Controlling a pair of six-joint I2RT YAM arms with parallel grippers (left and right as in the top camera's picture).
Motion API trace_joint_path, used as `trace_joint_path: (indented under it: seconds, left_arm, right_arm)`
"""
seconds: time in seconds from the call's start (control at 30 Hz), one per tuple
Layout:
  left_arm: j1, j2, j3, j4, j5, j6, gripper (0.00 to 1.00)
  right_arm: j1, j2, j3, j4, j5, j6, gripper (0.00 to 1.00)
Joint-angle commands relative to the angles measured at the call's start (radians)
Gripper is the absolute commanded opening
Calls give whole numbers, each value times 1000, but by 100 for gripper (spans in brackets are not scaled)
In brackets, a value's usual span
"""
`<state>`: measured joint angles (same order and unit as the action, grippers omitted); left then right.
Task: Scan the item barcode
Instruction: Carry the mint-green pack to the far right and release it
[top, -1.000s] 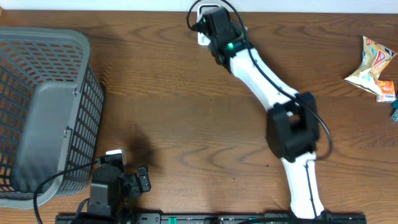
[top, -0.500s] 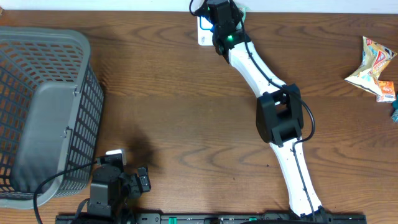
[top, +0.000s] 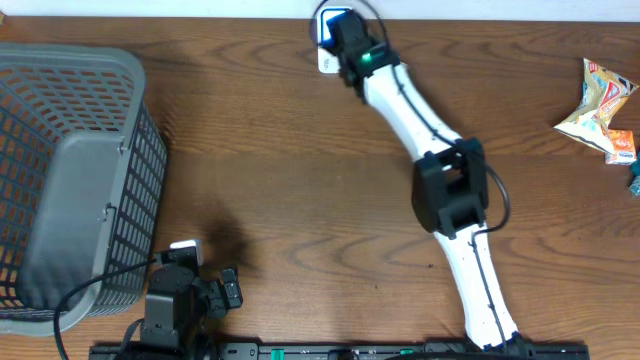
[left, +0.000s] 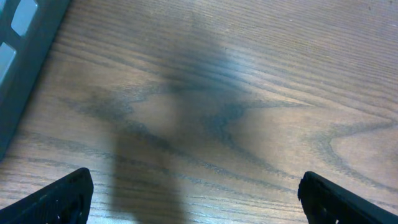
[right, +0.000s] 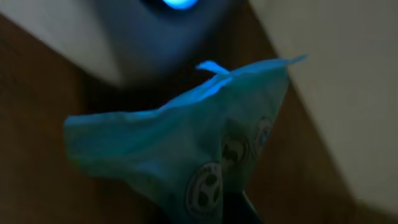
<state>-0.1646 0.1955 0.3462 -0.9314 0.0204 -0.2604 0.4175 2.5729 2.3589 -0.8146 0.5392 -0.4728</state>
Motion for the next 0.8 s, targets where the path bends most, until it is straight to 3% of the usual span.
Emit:
trace_joint_path:
  seconds: [0.0, 0.23, 0.5, 0.53, 0.6, 0.63, 0.67, 0.77]
  left_arm:
    - [5, -2, 5, -3, -5, 12, 98]
    - [5, -2, 5, -2, -5, 12, 98]
    - [5, -2, 5, -2, -5, 12, 98]
    - [5, -2, 5, -3, -5, 12, 98]
    - [5, -2, 5, -3, -5, 12, 98]
    - [5, -2, 5, -2, -5, 12, 98]
    - [5, -2, 5, -2, -5, 12, 98]
    - [5, -2, 5, -3, -5, 12, 98]
  right_arm:
    - [-122, -127, 20, -104, 76, 307, 1]
    - [-354, -109, -18, -289, 35, 429, 1]
    - [-582, -109, -118, -323, -74, 457, 2]
    - [-605, -109, -118, -323, -104, 457, 7]
    - [-632, -117, -105, -328, -154, 457, 66]
    - [-640, -123, -92, -336, -167, 457, 91]
    - [-644, -130, -74, -348, -181, 457, 99]
    - [-642, -174, -6, -393, -232, 458, 99]
